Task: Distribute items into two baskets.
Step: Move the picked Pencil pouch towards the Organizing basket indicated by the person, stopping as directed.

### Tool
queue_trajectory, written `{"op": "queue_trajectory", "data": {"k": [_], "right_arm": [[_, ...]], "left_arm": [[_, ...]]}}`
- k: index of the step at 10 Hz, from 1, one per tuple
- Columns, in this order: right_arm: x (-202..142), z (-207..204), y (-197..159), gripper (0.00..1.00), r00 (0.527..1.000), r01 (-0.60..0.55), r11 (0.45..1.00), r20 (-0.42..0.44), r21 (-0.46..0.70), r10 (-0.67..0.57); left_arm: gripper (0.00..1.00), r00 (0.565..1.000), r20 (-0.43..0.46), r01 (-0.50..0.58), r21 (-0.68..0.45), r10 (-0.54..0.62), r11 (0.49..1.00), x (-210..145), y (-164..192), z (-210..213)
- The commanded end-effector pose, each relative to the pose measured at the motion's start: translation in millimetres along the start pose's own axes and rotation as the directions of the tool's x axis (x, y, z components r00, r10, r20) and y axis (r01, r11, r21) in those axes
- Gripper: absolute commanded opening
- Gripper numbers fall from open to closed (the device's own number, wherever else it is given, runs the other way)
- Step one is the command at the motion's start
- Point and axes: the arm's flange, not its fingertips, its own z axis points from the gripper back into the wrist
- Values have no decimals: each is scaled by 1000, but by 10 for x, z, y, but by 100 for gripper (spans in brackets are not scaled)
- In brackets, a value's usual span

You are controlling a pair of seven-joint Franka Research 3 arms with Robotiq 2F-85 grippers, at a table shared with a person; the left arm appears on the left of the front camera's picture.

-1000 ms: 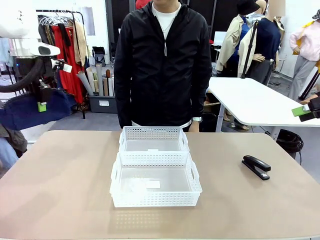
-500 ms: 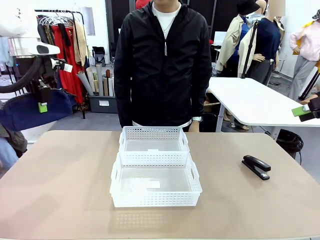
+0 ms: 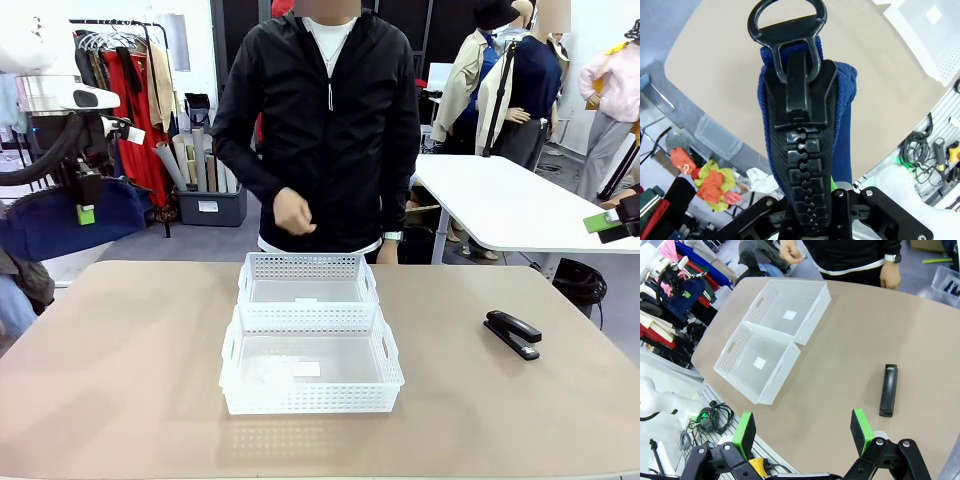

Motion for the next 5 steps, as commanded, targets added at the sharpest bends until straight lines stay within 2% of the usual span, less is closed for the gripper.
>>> {"op": "queue_trajectory", "data": {"k": [1,5], "right_arm": [[14,10,-10,100,1000,-17,1000,4,3,17],[14,10,-10,100,1000,-17,1000,4,3,17]], "left_arm": [[0,1000,4,-12,15,12,1000,-1,12,17],[0,1000,4,-12,15,12,1000,-1,12,17]]}}
